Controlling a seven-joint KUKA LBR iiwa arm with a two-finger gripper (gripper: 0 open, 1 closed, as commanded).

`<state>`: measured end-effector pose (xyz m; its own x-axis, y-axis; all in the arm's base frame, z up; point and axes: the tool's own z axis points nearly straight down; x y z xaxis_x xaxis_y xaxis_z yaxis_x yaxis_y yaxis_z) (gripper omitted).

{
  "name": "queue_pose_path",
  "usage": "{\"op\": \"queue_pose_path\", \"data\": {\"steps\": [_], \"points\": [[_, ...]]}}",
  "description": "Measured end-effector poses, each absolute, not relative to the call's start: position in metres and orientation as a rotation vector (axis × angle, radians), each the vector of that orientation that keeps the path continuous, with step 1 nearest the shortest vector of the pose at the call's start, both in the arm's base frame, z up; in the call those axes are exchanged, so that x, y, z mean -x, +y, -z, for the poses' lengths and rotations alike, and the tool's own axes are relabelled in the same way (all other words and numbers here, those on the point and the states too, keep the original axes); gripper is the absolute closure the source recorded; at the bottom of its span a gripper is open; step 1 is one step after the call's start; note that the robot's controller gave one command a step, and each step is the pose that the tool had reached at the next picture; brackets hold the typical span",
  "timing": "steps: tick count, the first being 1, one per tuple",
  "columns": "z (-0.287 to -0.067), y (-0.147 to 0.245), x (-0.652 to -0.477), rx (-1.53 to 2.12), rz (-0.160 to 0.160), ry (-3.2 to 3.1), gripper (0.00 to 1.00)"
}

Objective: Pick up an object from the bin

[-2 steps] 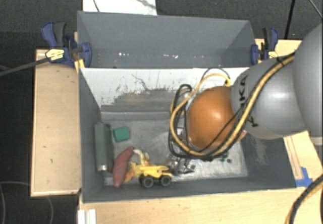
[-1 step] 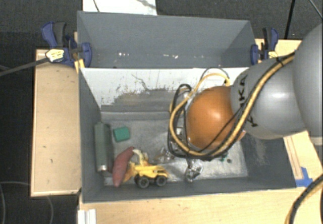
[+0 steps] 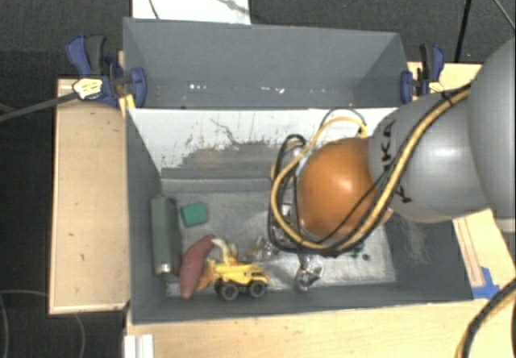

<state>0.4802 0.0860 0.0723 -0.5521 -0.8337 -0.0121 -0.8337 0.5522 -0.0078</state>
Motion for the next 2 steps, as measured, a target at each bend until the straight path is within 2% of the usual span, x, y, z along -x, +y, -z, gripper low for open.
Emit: {"op": "queue_pose_path", "data": {"steps": [1, 2], "points": [[-0.071, 0.121, -0.483, 1.594, 0.005, 2.702, 0.0], [-0.07, 0.156, -0.497, 1.537, 0.004, 2.744, 0.0]]}}
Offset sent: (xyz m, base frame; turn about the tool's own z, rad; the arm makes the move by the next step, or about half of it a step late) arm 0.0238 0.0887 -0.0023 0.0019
